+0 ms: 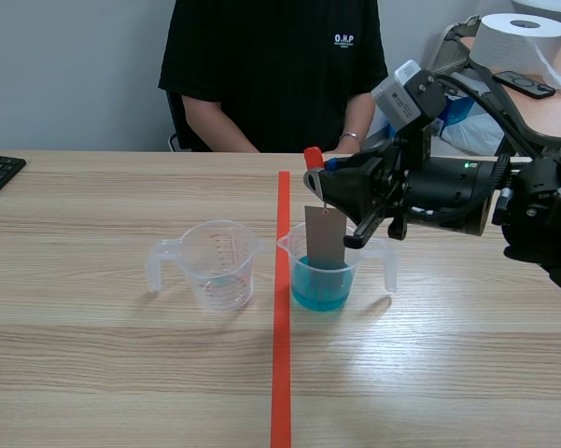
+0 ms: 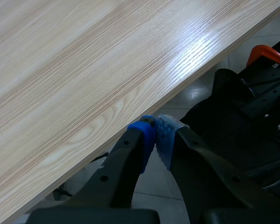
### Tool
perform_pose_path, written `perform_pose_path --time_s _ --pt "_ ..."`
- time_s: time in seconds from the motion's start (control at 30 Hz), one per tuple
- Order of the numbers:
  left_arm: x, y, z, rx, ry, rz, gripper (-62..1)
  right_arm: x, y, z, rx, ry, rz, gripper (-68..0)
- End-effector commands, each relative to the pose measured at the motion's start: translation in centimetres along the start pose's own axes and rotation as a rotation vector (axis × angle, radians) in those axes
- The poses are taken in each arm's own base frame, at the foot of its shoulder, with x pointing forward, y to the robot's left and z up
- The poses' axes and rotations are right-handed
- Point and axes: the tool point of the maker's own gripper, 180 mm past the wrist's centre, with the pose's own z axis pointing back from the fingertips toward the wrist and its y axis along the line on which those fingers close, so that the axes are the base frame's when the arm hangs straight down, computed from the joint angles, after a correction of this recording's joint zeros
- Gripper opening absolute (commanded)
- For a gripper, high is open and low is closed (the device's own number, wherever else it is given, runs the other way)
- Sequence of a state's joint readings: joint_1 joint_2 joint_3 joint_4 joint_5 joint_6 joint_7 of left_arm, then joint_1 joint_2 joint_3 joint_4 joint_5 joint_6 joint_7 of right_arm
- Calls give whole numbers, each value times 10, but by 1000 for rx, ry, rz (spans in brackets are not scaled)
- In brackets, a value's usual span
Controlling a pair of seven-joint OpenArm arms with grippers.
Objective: Do the redox reaction experiment.
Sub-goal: 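Hold the plate still in the solution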
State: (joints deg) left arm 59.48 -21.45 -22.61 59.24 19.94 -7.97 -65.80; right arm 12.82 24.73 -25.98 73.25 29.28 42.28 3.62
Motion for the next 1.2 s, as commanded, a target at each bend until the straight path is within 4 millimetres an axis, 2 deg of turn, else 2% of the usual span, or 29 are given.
perform_pose_path --time_s 0.0,0.3,0.53,1.17 --pt "3 5 1 4 -13 -10 -570 5 -4 0 4 6 28 -660" --pt "3 5 1 4 -13 -10 -570 4 -5 1 2 10 33 -660" --pt "3 5 1 4 -13 -10 -570 11 -13 6 -22 6 51 -660" --pt "4 10 1 -9 -15 -23 -570 73 -15 24 -30 -32 133 -660"
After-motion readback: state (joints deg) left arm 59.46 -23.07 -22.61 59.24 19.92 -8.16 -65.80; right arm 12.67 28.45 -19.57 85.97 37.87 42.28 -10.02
